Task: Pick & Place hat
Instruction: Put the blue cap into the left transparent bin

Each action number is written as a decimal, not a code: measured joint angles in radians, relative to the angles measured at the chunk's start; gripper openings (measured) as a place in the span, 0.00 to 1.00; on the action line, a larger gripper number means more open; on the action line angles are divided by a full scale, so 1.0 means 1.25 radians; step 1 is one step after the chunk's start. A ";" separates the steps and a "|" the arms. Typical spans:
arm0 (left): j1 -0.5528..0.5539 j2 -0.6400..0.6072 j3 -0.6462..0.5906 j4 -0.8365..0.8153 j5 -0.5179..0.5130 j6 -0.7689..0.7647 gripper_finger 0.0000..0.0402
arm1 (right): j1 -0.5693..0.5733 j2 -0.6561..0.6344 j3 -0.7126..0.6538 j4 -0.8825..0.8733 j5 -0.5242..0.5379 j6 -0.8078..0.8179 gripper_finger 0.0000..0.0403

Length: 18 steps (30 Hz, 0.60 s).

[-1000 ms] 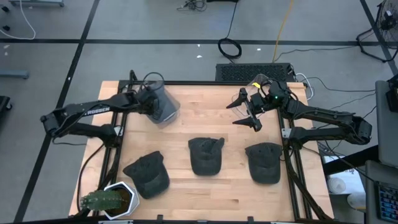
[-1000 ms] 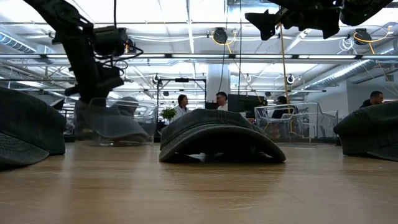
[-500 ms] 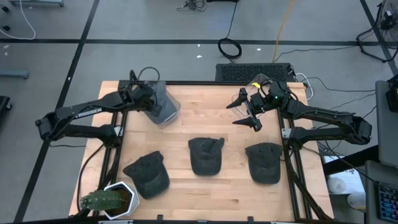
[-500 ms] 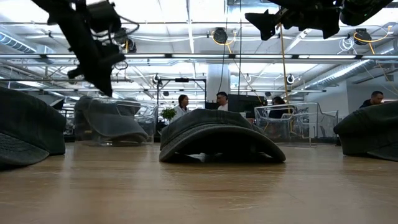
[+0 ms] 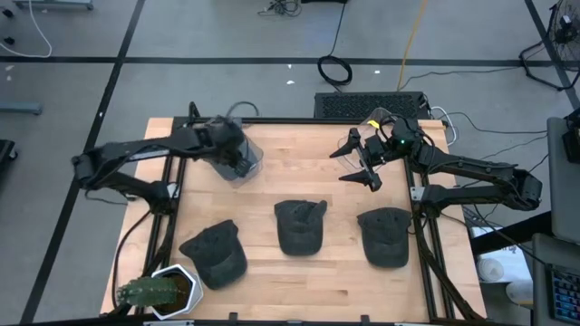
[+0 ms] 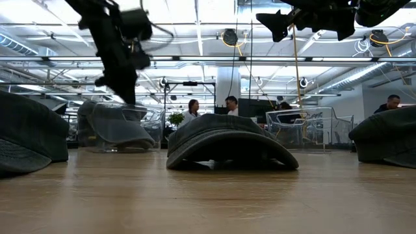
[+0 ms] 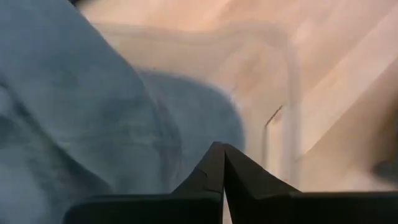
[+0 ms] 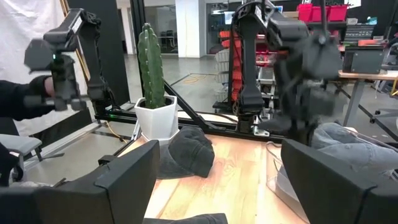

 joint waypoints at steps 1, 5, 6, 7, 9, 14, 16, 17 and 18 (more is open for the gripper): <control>-0.001 0.022 0.000 -0.003 -0.020 0.001 0.00 | 0.000 0.000 0.000 0.000 0.000 0.000 0.81; 0.015 0.079 0.003 -0.025 -0.071 -0.003 0.00 | 0.000 0.000 0.000 0.000 0.000 0.005 0.81; 0.019 0.090 0.003 -0.027 -0.064 -0.003 0.00 | 0.000 0.000 0.000 0.000 0.000 0.005 0.81; 0.023 0.098 0.004 -0.027 -0.058 -0.004 0.00 | 0.000 0.000 0.000 0.000 0.000 0.005 0.81; 0.027 0.116 0.006 -0.025 -0.056 -0.004 0.00 | 0.000 0.000 0.000 0.000 0.000 0.004 0.81; 0.030 0.159 0.008 -0.023 -0.054 -0.006 0.00 | 0.000 0.000 0.000 -0.002 0.000 0.001 0.81; 0.029 0.170 0.008 -0.024 -0.055 -0.006 0.00 | 0.000 0.000 0.000 -0.006 0.000 0.000 0.81; 0.030 0.174 0.008 -0.026 -0.054 -0.006 0.00 | 0.000 0.000 0.000 -0.007 0.000 0.000 0.81; 0.030 0.175 0.008 -0.027 -0.051 -0.006 0.00 | 0.000 0.000 0.000 -0.008 0.000 0.000 0.81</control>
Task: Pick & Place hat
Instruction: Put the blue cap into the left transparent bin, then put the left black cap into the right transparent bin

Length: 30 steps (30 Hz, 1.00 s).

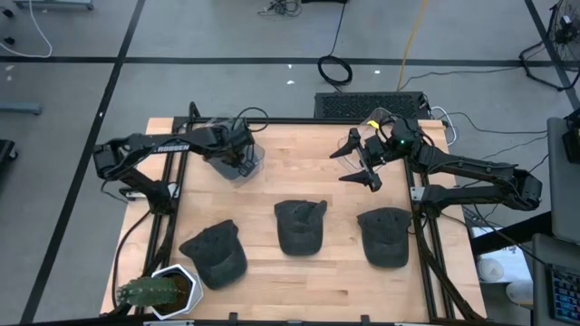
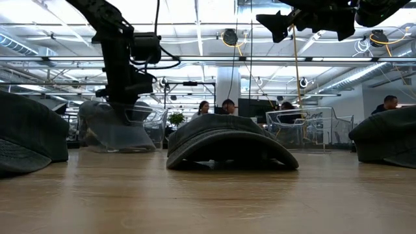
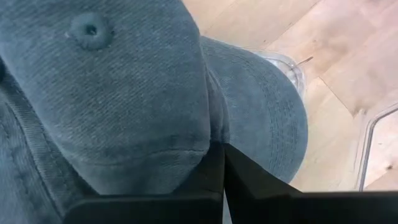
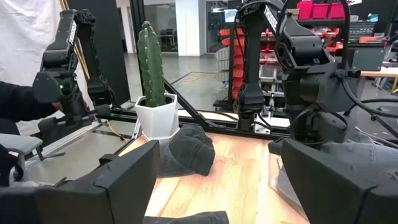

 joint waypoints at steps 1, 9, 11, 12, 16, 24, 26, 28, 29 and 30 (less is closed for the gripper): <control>0.000 -0.003 0.000 0.000 0.002 0.001 0.00 | 0.000 0.000 0.000 -0.001 0.000 0.000 0.81; -0.020 -0.169 0.022 -0.006 -0.018 0.009 0.00 | 0.000 0.000 0.000 0.001 0.000 0.003 0.81; -0.029 -0.223 0.027 -0.006 -0.023 0.024 0.00 | 0.000 0.000 0.000 0.001 0.000 0.005 0.81; -0.036 -0.249 0.032 -0.013 -0.024 0.035 0.00 | 0.000 0.000 0.000 0.001 0.000 0.005 0.81; -0.069 -0.372 0.037 0.030 0.053 0.103 0.02 | 0.000 0.000 0.000 0.008 -0.023 0.006 0.81; -0.181 -0.607 0.012 0.231 0.165 0.177 0.16 | 0.023 0.000 0.000 0.007 -0.069 0.008 0.81; -0.206 -0.635 0.011 0.223 0.165 0.170 0.22 | 0.034 0.000 0.000 0.007 -0.069 0.007 0.81; -0.231 -0.646 0.000 0.219 0.169 0.147 0.29 | 0.044 0.000 0.000 0.007 -0.069 0.007 0.81; -0.244 -0.647 -0.009 0.217 0.176 0.133 0.33 | 0.049 0.000 0.000 0.006 -0.069 0.007 0.81; -0.257 -0.645 -0.021 0.215 0.189 0.122 0.37 | 0.053 0.000 0.000 0.007 -0.069 0.006 0.81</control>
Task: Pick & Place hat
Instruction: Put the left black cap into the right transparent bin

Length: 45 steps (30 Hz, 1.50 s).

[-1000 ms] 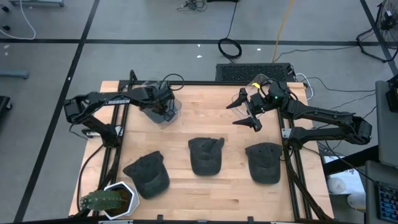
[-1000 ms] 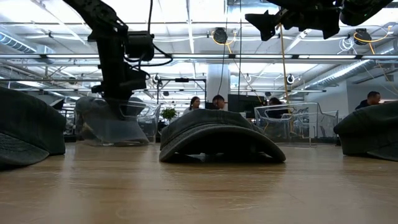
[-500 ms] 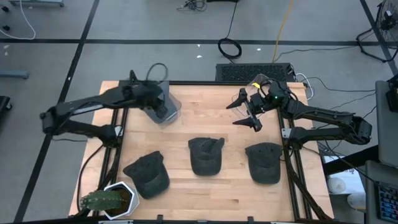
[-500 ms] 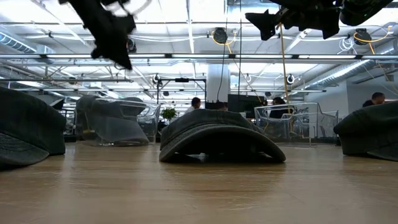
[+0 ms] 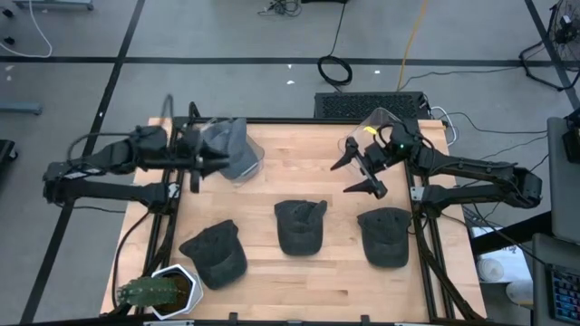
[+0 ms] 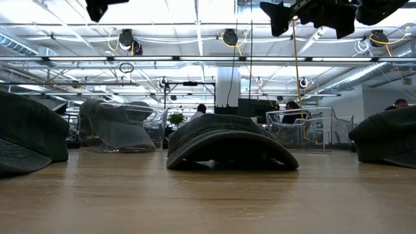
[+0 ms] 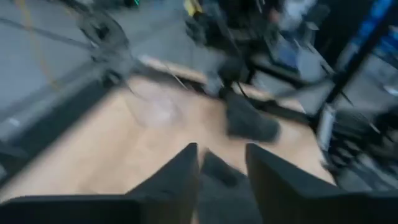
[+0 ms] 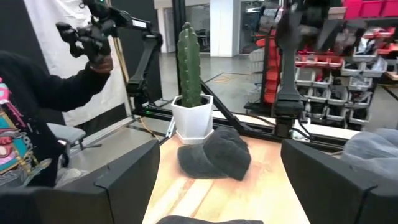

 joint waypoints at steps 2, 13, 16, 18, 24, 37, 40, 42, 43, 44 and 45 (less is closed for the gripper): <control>-0.030 0.010 -0.025 -0.002 0.054 -0.026 0.45 | 0.009 0.000 0.000 0.000 0.000 0.000 0.81; -0.146 0.113 -0.070 -0.379 0.081 -0.456 0.64 | 0.021 0.000 0.000 -0.025 0.001 -0.003 0.81; -0.178 0.146 -0.117 -0.378 0.143 -0.543 0.63 | 0.021 0.000 0.000 -0.025 0.001 -0.011 0.81; -0.207 0.162 -0.145 -0.336 0.169 -0.568 0.62 | 0.021 0.000 0.000 -0.027 0.001 -0.023 0.81; -0.271 0.200 -0.205 -0.220 0.167 -0.655 0.60 | 0.021 0.000 0.000 -0.046 0.002 -0.049 0.81; -0.287 0.313 -0.257 -0.079 0.174 -0.701 0.60 | 0.021 0.000 0.000 -0.049 0.002 -0.049 0.81; -0.287 0.323 -0.257 -0.050 0.199 -0.696 0.60 | 0.020 0.000 0.000 -0.047 0.002 -0.049 0.81; -0.287 0.323 -0.257 -0.041 0.212 -0.699 0.60 | 0.020 0.000 0.000 -0.047 0.002 -0.045 0.81; -0.287 0.322 -0.257 -0.038 0.218 -0.700 0.60 | 0.020 0.000 0.000 -0.047 0.002 -0.045 0.81; -0.287 0.322 -0.257 -0.035 0.225 -0.700 0.60 | 0.020 0.000 0.000 -0.047 0.002 -0.045 0.81; -0.287 0.321 -0.257 -0.031 0.236 -0.698 0.60 | 0.020 0.000 0.000 -0.047 0.002 -0.045 0.81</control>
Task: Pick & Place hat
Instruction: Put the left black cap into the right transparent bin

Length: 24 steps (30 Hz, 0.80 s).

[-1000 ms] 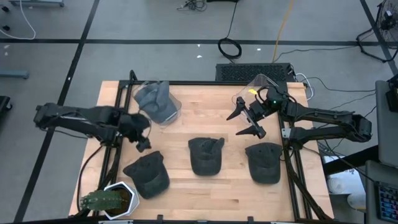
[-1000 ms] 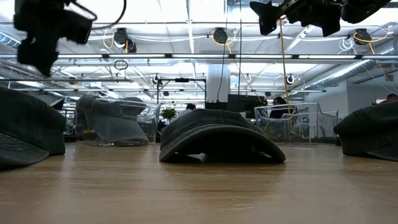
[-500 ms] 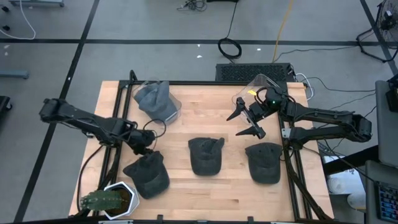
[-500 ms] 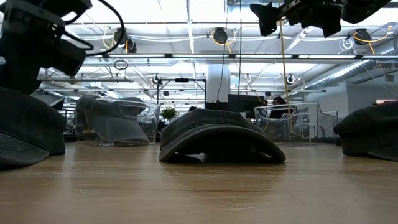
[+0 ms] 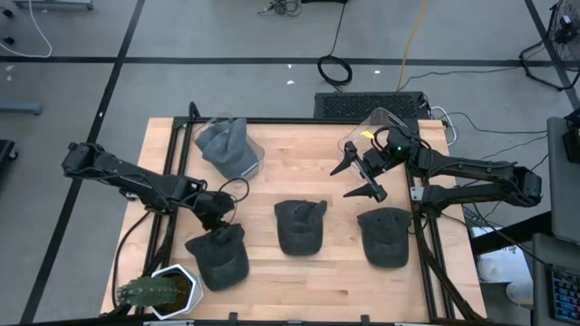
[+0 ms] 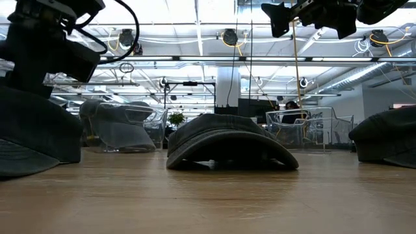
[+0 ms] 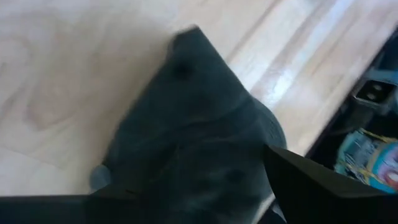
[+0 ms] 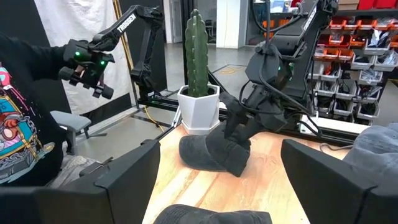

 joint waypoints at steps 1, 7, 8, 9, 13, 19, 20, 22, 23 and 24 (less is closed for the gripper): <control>0.000 -0.002 0.000 0.007 0.011 0.005 0.60 | 0.000 0.000 0.000 0.000 0.000 -0.001 0.81; -0.004 0.002 0.000 0.074 0.028 0.009 0.60 | 0.000 0.000 0.000 0.000 0.000 0.002 0.81; -0.008 0.007 0.000 0.071 0.015 0.011 0.60 | 0.000 0.000 0.000 0.000 0.000 0.002 0.81; -0.011 0.014 0.000 0.063 0.006 0.011 0.60 | 0.000 0.000 0.000 0.000 0.000 0.002 0.81; -0.024 0.055 0.000 0.039 -0.003 0.008 0.60 | 0.000 0.000 0.000 0.000 0.001 0.001 0.81; -0.022 0.137 0.000 0.027 -0.003 0.029 0.60 | 0.000 0.000 0.000 0.000 0.002 -0.001 0.81; -0.021 0.146 0.000 0.026 -0.003 0.040 0.60 | 0.000 0.000 0.000 0.000 0.002 -0.001 0.81; -0.022 0.161 0.000 0.028 0.008 0.075 0.58 | 0.000 0.000 0.000 0.000 0.003 -0.001 0.81; -0.024 0.164 0.000 0.028 0.019 0.092 0.55 | 0.000 0.000 0.000 0.000 0.003 -0.001 0.81; -0.027 0.164 0.000 0.028 0.028 0.103 0.50 | 0.000 0.000 0.000 0.000 0.003 0.000 0.81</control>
